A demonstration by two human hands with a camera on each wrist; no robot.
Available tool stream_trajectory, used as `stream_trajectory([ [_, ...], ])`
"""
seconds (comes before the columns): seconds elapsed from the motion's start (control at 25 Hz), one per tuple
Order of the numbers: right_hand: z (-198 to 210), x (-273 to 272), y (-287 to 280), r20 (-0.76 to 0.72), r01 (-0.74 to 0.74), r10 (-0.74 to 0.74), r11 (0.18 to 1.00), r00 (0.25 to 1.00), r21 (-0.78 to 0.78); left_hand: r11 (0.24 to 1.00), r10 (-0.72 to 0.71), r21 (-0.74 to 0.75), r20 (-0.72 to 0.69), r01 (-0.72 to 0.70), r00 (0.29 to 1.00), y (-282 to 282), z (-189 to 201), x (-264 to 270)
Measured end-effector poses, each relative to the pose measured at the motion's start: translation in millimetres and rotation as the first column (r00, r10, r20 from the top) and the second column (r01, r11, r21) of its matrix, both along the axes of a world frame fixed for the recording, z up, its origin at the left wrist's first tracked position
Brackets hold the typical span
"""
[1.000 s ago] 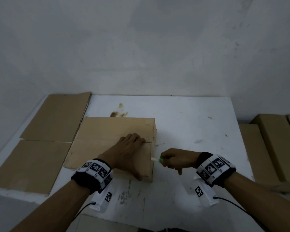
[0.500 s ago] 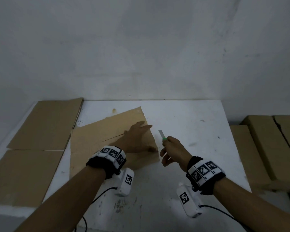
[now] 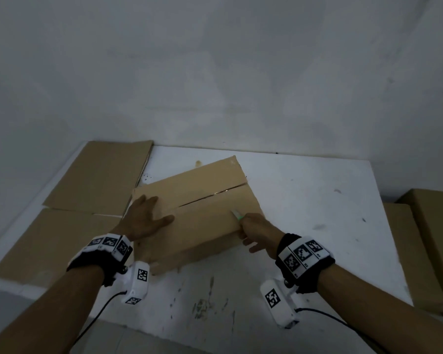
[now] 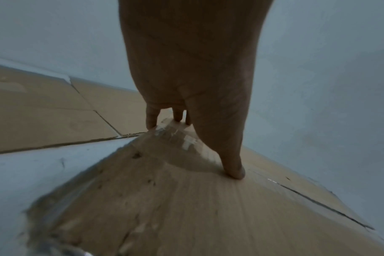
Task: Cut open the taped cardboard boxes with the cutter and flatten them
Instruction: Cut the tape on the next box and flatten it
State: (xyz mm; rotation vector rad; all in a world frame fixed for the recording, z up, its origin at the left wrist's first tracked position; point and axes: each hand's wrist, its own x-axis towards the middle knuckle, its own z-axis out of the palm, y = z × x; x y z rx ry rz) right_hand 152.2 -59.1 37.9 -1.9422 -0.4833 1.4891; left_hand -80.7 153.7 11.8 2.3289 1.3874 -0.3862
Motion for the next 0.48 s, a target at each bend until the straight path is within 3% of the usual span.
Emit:
stream_trajectory([
  [0.16,1.2,3.9,19.8,-0.007,0.105,-0.105,0.994,0.994,0.025,0.998,0.028,0.054,-0.037,-0.026,0.999,8.3,-2.3,3.8],
  [0.32,-0.5,-9.5,15.7,-0.042,0.211,-0.207,0.973,0.977,0.095,0.989,0.146,0.045,-0.079,-0.143,0.986,10.1,8.1,15.7],
  [0.48,8.9,-34.7,0.7,-0.225,-0.015,0.01,1.0,0.974,-0.021,0.985,0.175,0.016,-0.112,-0.174,0.978,11.2,15.8,21.2],
])
